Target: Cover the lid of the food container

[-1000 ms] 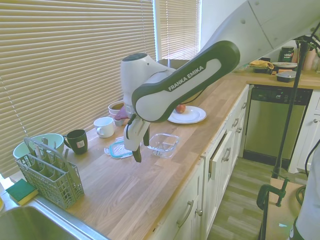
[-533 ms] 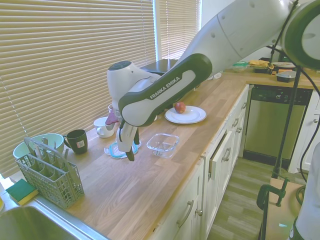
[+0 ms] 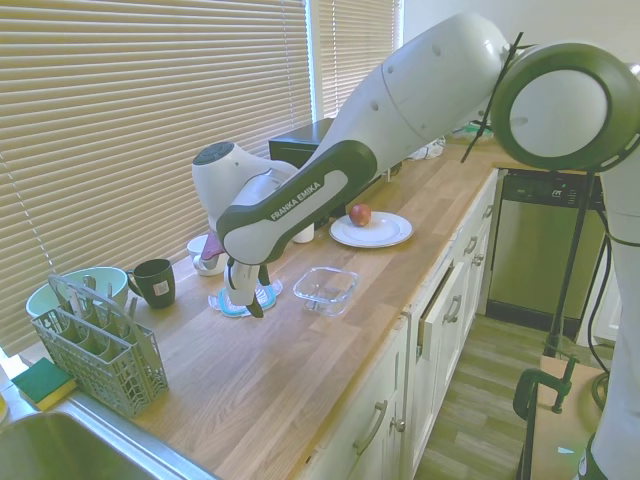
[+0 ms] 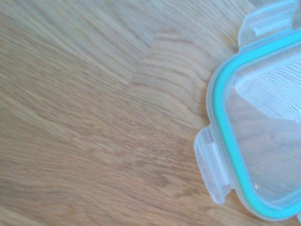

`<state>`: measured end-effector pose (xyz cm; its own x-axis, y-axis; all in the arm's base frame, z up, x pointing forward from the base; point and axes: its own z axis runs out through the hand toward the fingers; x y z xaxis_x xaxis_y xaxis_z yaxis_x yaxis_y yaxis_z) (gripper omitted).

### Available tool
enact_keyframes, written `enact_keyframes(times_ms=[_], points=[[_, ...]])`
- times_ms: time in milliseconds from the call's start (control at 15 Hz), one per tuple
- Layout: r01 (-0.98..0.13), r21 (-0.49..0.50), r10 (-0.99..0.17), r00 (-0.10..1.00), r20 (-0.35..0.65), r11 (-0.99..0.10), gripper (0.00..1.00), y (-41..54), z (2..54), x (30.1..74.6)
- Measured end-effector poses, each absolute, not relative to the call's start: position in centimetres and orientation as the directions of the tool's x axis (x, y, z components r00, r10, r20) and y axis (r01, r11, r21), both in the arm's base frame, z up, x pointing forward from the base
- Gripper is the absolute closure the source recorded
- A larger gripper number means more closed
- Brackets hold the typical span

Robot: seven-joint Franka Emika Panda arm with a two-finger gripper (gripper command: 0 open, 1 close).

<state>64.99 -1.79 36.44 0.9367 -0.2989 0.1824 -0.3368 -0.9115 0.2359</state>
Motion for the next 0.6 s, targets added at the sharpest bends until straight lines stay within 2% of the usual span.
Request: enact_keyframes(times_ms=[600], points=[[-0.263, 0.298, -0.226, 0.962, 0.154, -0.918, 0.00, -1.3, 34.7, 65.9]])
